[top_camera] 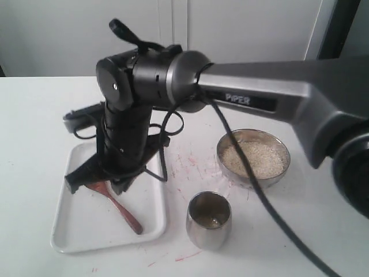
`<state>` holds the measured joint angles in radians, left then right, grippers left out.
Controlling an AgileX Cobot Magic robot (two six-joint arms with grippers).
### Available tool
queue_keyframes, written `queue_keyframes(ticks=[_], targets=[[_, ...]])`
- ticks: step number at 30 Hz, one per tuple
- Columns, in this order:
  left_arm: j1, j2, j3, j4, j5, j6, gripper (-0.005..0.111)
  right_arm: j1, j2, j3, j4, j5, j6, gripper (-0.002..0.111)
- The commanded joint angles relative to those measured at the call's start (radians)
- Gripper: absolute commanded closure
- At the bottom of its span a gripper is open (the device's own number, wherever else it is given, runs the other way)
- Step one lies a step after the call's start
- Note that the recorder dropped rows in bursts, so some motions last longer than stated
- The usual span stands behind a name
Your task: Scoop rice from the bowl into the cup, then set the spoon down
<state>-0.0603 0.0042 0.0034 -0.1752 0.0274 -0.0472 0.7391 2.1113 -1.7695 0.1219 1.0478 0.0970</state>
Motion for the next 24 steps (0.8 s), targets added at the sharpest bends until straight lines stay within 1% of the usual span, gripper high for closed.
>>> queue_keyframes(ticks=[1,6,10,11,14,15,18,19,20,21,24], targets=[[-0.002,-0.004,-0.003,-0.009,-0.004,-0.002,0.092,-0.004,-0.140,-0.009,-0.045,-0.050,0.003,0.108],[-0.002,-0.004,-0.003,-0.009,-0.004,-0.002,0.092,-0.002,-0.269,0.013,-0.057,-0.088,0.003,0.108],[-0.002,-0.004,-0.003,-0.009,-0.004,-0.002,0.092,-0.002,-0.455,0.123,-0.122,-0.174,0.011,0.108],[-0.002,-0.004,-0.003,-0.009,-0.004,-0.002,0.092,-0.002,-0.527,0.171,-0.122,-0.201,0.011,0.108],[-0.002,-0.004,-0.003,-0.009,-0.004,-0.002,0.092,-0.002,-0.645,0.269,-0.122,-0.258,0.011,0.108],[-0.002,-0.004,-0.003,-0.009,-0.004,-0.002,0.092,-0.002,-0.720,0.347,-0.122,-0.302,0.011,0.108],[-0.002,-0.004,-0.003,-0.009,-0.004,-0.002,0.092,-0.002,-0.887,0.509,-0.122,-0.404,0.011,0.108],[-0.002,-0.004,-0.003,-0.009,-0.004,-0.002,0.092,-0.002,-0.979,0.589,-0.122,-0.452,0.011,0.108],[-0.002,-0.004,-0.003,-0.009,-0.004,-0.002,0.092,-0.002,-1.024,0.632,-0.122,-0.476,0.011,0.108],[-0.002,-0.004,-0.003,-0.009,-0.004,-0.002,0.092,-0.002,-1.105,0.716,-0.122,-0.517,0.011,0.108],[-0.002,-0.004,-0.003,-0.009,-0.004,-0.002,0.092,-0.002,-1.271,0.864,-0.115,-0.609,0.013,0.108]])
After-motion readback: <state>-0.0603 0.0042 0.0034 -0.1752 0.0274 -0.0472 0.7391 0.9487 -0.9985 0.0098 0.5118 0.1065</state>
